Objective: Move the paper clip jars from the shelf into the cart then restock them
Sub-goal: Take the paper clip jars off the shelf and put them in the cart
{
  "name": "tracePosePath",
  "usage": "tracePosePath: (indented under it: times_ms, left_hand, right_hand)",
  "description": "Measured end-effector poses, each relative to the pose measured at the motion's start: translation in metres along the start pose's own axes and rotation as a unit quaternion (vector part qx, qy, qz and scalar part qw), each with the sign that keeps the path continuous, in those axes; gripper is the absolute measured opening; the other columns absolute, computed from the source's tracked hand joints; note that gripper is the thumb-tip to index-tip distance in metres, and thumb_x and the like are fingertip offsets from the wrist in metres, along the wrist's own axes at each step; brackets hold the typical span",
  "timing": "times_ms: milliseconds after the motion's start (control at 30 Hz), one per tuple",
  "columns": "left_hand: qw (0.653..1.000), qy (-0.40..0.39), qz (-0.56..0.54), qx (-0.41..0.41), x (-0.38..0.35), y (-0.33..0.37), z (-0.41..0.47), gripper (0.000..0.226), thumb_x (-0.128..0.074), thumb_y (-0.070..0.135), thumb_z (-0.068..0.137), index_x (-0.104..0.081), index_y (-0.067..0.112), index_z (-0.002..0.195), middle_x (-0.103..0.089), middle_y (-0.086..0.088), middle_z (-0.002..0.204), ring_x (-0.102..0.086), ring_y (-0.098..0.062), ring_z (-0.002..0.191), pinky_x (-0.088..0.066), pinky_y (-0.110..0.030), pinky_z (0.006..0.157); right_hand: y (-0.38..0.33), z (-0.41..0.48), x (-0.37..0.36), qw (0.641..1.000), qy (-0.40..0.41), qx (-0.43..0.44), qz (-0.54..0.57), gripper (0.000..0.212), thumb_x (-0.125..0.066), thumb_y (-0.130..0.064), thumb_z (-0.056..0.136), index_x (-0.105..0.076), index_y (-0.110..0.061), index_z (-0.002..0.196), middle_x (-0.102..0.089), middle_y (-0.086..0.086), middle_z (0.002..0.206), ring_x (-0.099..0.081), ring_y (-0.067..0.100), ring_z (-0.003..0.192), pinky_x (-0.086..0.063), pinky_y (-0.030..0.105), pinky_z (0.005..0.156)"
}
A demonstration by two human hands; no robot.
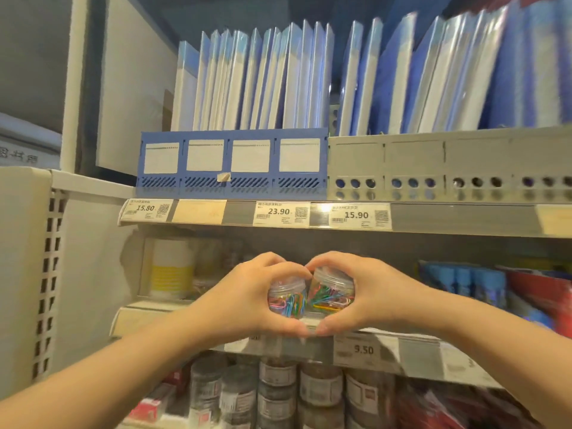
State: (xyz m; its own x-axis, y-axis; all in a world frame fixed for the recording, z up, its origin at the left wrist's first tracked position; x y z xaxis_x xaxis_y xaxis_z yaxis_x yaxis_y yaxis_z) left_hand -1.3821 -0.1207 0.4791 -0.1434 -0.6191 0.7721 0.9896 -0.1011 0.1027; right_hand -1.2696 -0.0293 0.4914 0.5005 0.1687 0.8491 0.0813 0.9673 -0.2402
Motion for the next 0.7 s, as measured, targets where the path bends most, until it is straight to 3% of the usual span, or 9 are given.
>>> tracePosePath:
  times_ms: [233, 400, 500, 633, 700]
  left_hand:
    - [0.993, -0.006, -0.074, -0.093, -0.011, 0.082, -0.044, 0.057, -0.061, 0.07, 0.054, -0.045, 0.057, 0.107, -0.055, 0.023, 0.109, -0.049, 0.009, 0.101, -0.034, -0.001, 0.083]
    - [0.977, -0.046, -0.152, -0.14, -0.028, 0.15, -0.095, 0.06, -0.061, 0.068, 0.055, -0.049, 0.049, 0.111, -0.049, 0.035, 0.102, -0.045, 0.021, 0.099, -0.033, 0.002, 0.083]
    - [0.966, -0.081, -0.184, -0.162, -0.041, 0.2, -0.122, 0.063, -0.067, 0.065, 0.058, -0.047, 0.046, 0.115, -0.05, 0.028, 0.107, -0.046, 0.014, 0.099, -0.035, -0.002, 0.085]
    - [0.947, -0.114, -0.211, -0.211, -0.053, 0.28, -0.15, 0.068, -0.071, 0.058, 0.066, -0.049, 0.036, 0.126, -0.047, 0.021, 0.115, -0.045, 0.006, 0.105, -0.038, -0.017, 0.092]
    - [0.934, -0.121, -0.224, -0.249, -0.055, 0.329, -0.163, 0.066, -0.072, 0.055, 0.069, -0.047, 0.037, 0.127, -0.045, 0.021, 0.115, -0.04, 0.008, 0.105, -0.035, -0.015, 0.093]
  right_hand:
    - [-0.045, -0.114, 0.014, 0.994, 0.032, -0.089, -0.051, 0.065, -0.081, -0.046, 0.061, -0.041, -0.052, 0.112, -0.047, -0.033, 0.106, -0.045, -0.01, 0.102, -0.036, 0.009, 0.079]
    - [-0.089, -0.207, 0.011, 0.981, 0.028, -0.172, -0.078, 0.071, -0.08, -0.048, 0.062, -0.044, -0.045, 0.123, -0.047, -0.026, 0.122, -0.043, -0.004, 0.112, -0.037, 0.018, 0.087]
    - [-0.111, -0.267, 0.012, 0.968, 0.025, -0.234, -0.083, 0.071, -0.079, -0.049, 0.061, -0.043, -0.046, 0.122, -0.047, -0.022, 0.125, -0.044, -0.002, 0.112, -0.039, 0.021, 0.089]
    - [-0.142, -0.357, 0.031, 0.944, 0.037, -0.314, -0.092, 0.075, -0.079, -0.048, 0.065, -0.041, -0.041, 0.129, -0.046, -0.019, 0.131, -0.044, 0.002, 0.118, -0.042, 0.025, 0.097]
    - [-0.16, -0.406, 0.045, 0.932, 0.049, -0.348, -0.088, 0.076, -0.079, -0.047, 0.065, -0.041, -0.04, 0.13, -0.046, -0.019, 0.13, -0.045, 0.002, 0.119, -0.042, 0.028, 0.1]
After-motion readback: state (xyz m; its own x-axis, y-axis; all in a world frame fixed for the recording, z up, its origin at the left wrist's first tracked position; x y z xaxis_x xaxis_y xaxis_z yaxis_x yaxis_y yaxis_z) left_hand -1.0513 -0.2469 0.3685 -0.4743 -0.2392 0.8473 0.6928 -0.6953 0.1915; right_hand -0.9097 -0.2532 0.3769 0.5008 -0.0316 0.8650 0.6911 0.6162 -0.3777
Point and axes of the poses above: each hand's wrist, its own z-axis towards the middle knuckle, its own x-axis out of the back of the hand, y = z × x, the point moved 6 cm from there along z, towards the middle knuckle
